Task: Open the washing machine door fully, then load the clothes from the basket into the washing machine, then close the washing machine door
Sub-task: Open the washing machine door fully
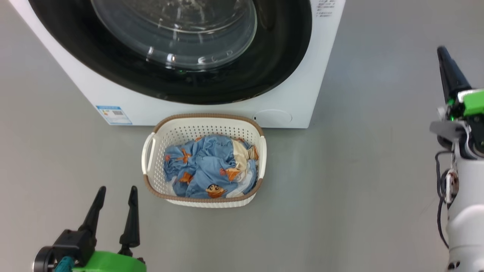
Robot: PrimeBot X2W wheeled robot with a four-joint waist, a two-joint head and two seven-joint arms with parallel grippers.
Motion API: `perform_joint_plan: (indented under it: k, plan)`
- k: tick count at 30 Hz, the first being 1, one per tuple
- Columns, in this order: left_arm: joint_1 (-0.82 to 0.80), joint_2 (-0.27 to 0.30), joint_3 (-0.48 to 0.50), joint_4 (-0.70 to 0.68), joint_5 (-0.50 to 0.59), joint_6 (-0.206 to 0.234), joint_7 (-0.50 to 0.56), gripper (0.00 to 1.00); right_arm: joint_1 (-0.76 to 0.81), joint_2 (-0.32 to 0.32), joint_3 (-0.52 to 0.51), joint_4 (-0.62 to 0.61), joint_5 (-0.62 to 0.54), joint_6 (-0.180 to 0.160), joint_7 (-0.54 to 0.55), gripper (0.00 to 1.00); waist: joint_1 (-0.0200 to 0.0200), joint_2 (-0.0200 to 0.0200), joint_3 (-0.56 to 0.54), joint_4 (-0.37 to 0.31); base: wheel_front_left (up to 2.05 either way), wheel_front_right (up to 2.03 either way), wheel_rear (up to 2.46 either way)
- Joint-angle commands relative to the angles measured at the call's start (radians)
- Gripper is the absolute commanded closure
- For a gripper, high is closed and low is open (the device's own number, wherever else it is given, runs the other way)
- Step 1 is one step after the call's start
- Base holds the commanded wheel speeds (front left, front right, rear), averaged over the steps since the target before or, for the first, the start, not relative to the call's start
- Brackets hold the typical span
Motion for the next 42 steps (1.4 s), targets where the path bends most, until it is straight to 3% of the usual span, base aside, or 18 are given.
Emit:
perform_joint_plan:
  k: [1, 9, 16, 42]
  plan:
    - [-0.038, 0.013, 0.023, -0.029, -0.007, 0.005, -0.012, 0.0, -0.069, -0.001, 0.017, -0.01, 0.011, 0.002, 0.043, 1.0, 0.0, 0.0, 0.034, 0.022, 0.0, 0.0, 0.0]
    - [-0.072, 0.013, -0.019, -0.028, -0.034, 0.015, -0.012, 0.0, -0.211, -0.019, 0.007, 0.054, -0.011, 0.002, 0.179, 1.0, 0.0, 0.0, 0.077, 0.062, 0.0, 0.0, 0.0]
    - [-0.089, 0.013, -0.057, -0.03, -0.055, 0.019, -0.012, 0.0, -0.328, -0.013, -0.031, 0.12, -0.045, 0.002, 0.233, 1.0, 0.0, 0.0, 0.106, 0.1, 0.0, 0.0, 0.0]
    - [-0.161, 0.013, -0.154, -0.088, -0.141, 0.044, -0.012, 0.0, -0.603, 0.009, -0.138, 0.239, -0.276, 0.002, 0.278, 1.0, 0.0, 0.0, 0.246, 0.213, 0.0, 0.0, 0.0]
